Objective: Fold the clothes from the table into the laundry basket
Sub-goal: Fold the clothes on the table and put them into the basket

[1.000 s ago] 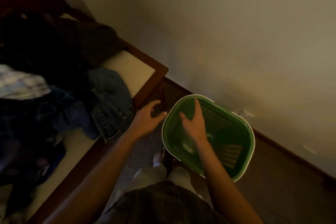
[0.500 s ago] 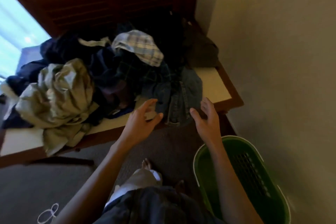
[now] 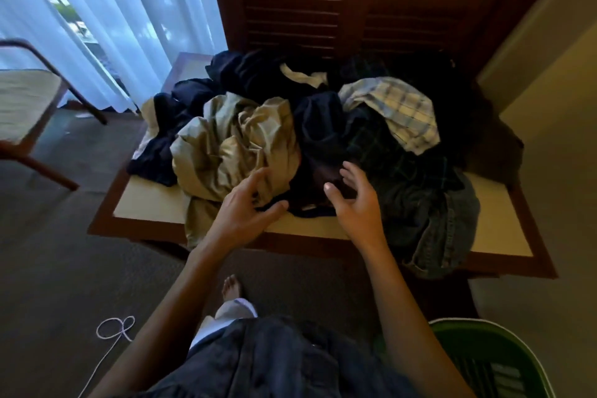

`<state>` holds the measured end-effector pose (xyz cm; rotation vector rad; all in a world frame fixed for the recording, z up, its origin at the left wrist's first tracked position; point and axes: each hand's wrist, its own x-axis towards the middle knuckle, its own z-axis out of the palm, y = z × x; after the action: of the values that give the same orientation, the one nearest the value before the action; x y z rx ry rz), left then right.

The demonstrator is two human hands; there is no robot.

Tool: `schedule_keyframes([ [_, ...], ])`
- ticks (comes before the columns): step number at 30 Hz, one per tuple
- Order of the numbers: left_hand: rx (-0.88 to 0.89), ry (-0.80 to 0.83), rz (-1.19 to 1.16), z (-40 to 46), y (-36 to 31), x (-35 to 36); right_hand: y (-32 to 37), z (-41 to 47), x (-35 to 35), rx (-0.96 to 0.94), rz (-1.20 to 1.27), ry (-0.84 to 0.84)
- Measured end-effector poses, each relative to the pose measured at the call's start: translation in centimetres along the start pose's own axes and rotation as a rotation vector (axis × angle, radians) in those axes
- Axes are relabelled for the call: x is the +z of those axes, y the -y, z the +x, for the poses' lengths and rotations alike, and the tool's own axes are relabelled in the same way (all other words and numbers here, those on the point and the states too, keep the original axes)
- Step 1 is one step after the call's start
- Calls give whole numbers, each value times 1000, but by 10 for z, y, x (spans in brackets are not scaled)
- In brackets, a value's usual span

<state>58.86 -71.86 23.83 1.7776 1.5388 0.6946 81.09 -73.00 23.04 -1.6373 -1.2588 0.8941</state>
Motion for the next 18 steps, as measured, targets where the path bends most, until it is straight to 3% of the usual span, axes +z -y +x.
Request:
schedule_keyframes([
  [3,-26,76,113,30,49,-33,22,22,57,-59,-94,-29],
  [7,-88,47,296,78,103,-73,40,50,135,-207,-350,-74],
  [11,-228,143,369,111,165,-90,23,65,201,-1,-362,72],
  [13,-235,183,278,117,189,-87,9,70,228,90,-336,191],
  [16,-196,223,171,117,202,-78,-5,66,245,99,-505,333],
  [18,-158,204,171,121,205,-76,-6,65,248,74,-580,343],
])
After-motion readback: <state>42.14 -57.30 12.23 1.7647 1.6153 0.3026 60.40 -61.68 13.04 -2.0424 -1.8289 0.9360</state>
